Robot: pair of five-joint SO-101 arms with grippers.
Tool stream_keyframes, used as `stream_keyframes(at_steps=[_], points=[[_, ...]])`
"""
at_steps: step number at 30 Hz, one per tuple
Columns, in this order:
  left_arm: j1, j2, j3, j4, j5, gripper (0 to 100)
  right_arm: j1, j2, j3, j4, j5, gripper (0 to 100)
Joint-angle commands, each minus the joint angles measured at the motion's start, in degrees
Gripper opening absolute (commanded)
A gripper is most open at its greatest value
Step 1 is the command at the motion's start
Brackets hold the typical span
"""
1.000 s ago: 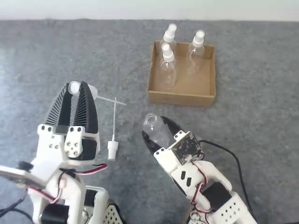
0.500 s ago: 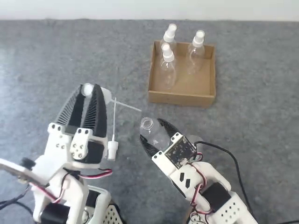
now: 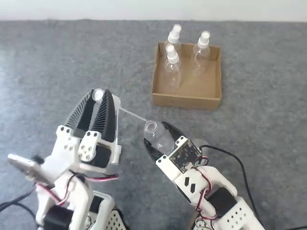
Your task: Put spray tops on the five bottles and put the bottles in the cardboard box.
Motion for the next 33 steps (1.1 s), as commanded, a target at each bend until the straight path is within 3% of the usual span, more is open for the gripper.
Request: stream_keyframes(at_steps=[1, 26, 33], points=[[0.35, -0.97, 0.75, -0.18, -1.41, 1, -0.57, -0.84, 1.23, 0.04, 0.88, 6.1], [0.26, -1.05, -7.43, 0.7, -1.49, 1, -0.66, -0.75, 1.23, 0.22, 0.88, 6.1], [0.35, -1.05, -11.91, 7.65, -1.41, 1, -0.66, -0.75, 1.23, 0.04, 0.88, 6.1]])
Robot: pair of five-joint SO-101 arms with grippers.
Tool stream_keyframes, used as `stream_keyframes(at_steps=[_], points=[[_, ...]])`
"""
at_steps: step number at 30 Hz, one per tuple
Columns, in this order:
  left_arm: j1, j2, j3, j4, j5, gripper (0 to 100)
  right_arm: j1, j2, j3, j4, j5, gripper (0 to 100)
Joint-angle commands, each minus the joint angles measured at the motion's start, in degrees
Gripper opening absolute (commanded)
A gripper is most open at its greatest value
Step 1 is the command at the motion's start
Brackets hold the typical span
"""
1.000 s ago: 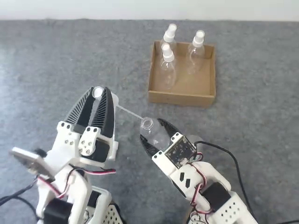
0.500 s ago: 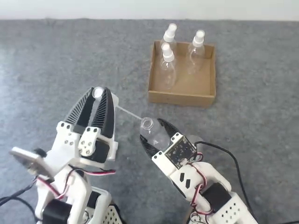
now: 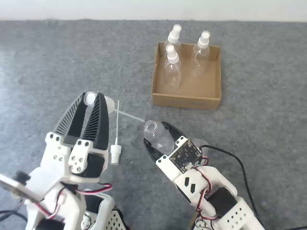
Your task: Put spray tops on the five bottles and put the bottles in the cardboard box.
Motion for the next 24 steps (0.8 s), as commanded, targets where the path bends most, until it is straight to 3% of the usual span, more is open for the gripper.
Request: stream_keyframes(at_steps=[1, 4, 11, 24], points=[[0.35, -1.05, -3.91, 3.43, -0.44, 1, -0.66, -0.75, 1.23, 0.04, 0.88, 6.1], [0.44, -1.05, -2.24, 3.16, -0.44, 1, -0.66, -0.75, 1.23, 0.04, 0.88, 6.1], [8.0, -1.05, 1.19, 0.53, -0.79, 1, -3.21, -0.75, 1.23, 0.48, 0.97, 6.1], [7.91, -1.05, 7.16, -1.32, -0.79, 1, -3.12, -0.66, 1.23, 0.48, 0.97, 6.1]])
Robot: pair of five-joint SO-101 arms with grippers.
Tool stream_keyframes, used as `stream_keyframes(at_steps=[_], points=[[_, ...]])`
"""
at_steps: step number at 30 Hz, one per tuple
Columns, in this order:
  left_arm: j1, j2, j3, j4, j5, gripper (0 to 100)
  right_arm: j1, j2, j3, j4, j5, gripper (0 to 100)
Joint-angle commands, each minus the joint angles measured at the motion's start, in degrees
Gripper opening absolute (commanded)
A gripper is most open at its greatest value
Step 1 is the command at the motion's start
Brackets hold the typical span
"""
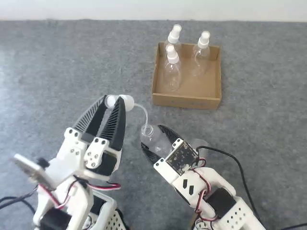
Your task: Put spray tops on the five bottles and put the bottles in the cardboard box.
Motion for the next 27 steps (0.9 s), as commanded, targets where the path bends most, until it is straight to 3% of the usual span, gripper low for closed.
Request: stream_keyframes(at_steps=[1, 27], points=[[0.44, -0.79, 0.92, -0.35, -0.35, 1, -0.75, -0.84, 1.23, -0.13, 0.97, 6.1], [1.23, -0.79, 3.91, 6.51, -4.84, 1, -0.75, -0.84, 1.23, -0.04, 0.97, 6.1]])
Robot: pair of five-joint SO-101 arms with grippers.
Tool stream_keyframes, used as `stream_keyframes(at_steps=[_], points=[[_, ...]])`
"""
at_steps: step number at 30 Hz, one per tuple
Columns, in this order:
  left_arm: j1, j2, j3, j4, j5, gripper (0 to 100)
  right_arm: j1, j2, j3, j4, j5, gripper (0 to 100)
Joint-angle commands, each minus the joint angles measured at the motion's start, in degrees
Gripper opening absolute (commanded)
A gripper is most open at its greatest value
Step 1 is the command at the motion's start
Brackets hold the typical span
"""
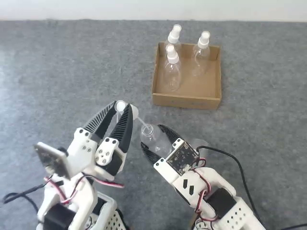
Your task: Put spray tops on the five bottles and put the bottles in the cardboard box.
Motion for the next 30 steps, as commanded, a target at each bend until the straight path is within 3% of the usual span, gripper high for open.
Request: stream_keyframes(at_steps=[1, 9, 22, 27, 30], points=[[1.32, -1.05, 1.89, -0.18, -0.88, 1, -0.75, -0.75, 1.23, -0.13, 0.97, 6.1], [7.47, -1.05, 4.88, -0.26, -5.01, 1, -0.66, -0.92, 1.23, -0.13, 0.97, 6.1], [7.65, -0.88, 8.57, -3.16, -4.92, 1, -0.48, -1.1, 1.14, -0.13, 0.97, 6.1], [7.74, -0.7, 10.42, -3.69, -5.01, 1, 3.12, -1.1, 0.09, -0.22, 0.88, 6.1], [10.29, -0.7, 12.0, -4.84, -6.77, 1, 3.21, -1.1, 0.09, -0.22, 0.88, 6.1]])
